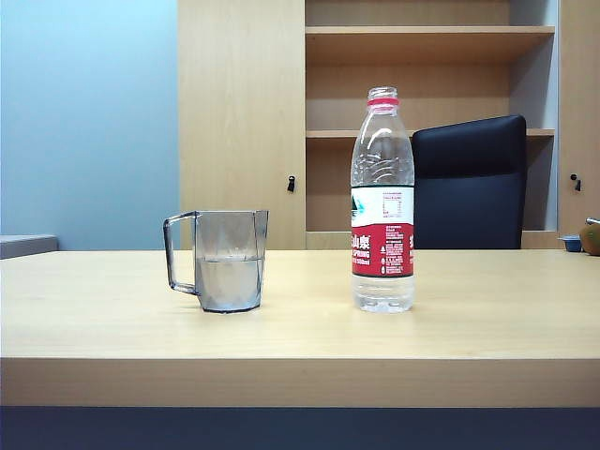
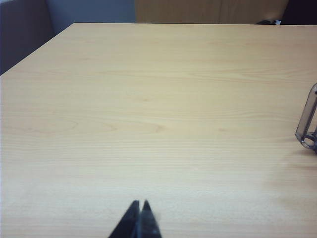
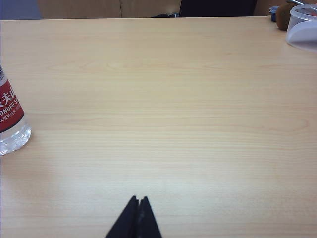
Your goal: Pick up the mineral water bottle on the table and pour water into the mug until it's half full.
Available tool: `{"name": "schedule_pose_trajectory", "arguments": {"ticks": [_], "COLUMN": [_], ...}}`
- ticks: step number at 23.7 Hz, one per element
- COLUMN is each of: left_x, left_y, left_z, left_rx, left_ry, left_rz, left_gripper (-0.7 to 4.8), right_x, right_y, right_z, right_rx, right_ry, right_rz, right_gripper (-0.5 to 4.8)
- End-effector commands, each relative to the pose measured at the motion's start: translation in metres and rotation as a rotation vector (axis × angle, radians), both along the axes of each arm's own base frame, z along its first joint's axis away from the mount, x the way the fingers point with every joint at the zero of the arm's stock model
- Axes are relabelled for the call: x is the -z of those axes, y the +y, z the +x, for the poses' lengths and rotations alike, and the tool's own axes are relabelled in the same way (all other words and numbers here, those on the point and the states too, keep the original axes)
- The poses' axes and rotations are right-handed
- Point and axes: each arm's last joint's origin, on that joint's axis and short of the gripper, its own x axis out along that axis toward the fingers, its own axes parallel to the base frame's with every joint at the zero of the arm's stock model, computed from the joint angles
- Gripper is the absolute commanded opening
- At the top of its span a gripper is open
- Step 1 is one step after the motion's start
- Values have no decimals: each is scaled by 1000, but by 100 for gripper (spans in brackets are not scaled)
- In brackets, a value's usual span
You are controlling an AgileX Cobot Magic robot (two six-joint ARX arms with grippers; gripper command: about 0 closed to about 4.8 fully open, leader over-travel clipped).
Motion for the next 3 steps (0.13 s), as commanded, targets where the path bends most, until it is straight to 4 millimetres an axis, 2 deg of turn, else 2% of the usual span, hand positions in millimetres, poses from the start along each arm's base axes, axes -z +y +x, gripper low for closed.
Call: {"name": "schedule_pose_trajectory", "arguments": {"ticks": [1,3], "left_x": [-2,-2], "left_y": [0,0], "left_z": [0,0], "left_rx": [-3,-3], "left_ry": [-13,-13], "left_rz": [8,8], "left_gripper": [-5,-5], "right_x": [1,1], "right_y": [0,0], "right_z": [0,0], "right_rx": [0,0], "right_ry": [-7,-7], "right_rz": [2,2], "right_gripper": [-5,-5]}}
